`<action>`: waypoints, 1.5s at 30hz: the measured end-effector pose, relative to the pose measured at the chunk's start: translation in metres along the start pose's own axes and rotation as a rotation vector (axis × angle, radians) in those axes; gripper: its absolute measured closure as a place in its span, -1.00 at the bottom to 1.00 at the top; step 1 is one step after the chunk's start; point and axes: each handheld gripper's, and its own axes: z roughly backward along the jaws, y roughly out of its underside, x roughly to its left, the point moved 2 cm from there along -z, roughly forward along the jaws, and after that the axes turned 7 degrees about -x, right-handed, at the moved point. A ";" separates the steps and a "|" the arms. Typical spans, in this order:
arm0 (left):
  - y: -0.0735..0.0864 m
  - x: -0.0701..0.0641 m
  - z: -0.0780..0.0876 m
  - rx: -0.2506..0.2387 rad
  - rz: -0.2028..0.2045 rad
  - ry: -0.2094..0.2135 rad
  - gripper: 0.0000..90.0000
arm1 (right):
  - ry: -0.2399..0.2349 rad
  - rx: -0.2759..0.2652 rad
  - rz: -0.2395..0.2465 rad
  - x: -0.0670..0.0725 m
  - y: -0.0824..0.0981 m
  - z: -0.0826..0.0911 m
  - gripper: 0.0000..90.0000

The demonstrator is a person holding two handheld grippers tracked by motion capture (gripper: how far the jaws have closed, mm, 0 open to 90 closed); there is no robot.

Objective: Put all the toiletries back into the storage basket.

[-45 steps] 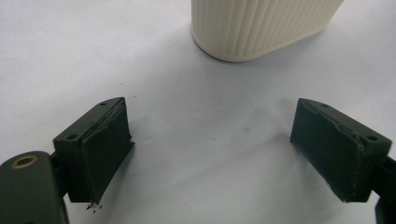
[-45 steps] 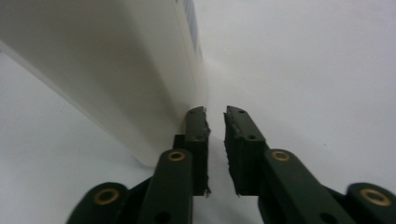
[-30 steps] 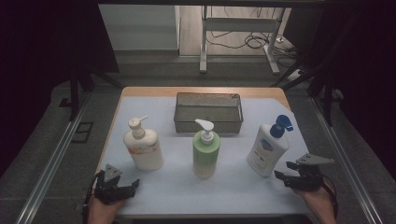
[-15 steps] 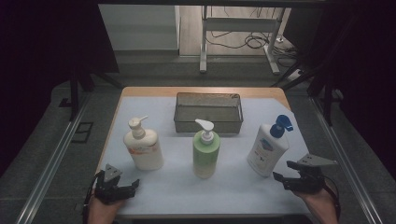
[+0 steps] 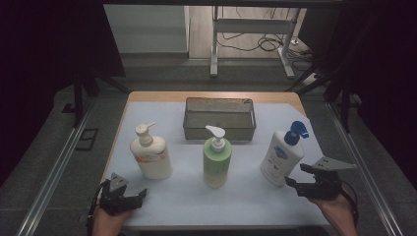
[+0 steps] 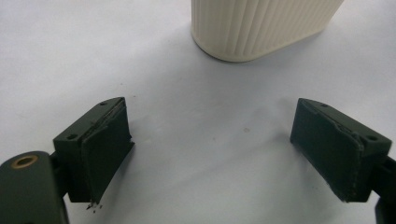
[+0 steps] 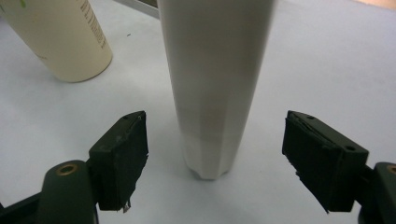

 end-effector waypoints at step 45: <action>0.000 0.000 0.000 0.001 0.001 0.001 -0.74 | 0.057 -0.071 0.001 0.008 -0.059 -0.030 -0.15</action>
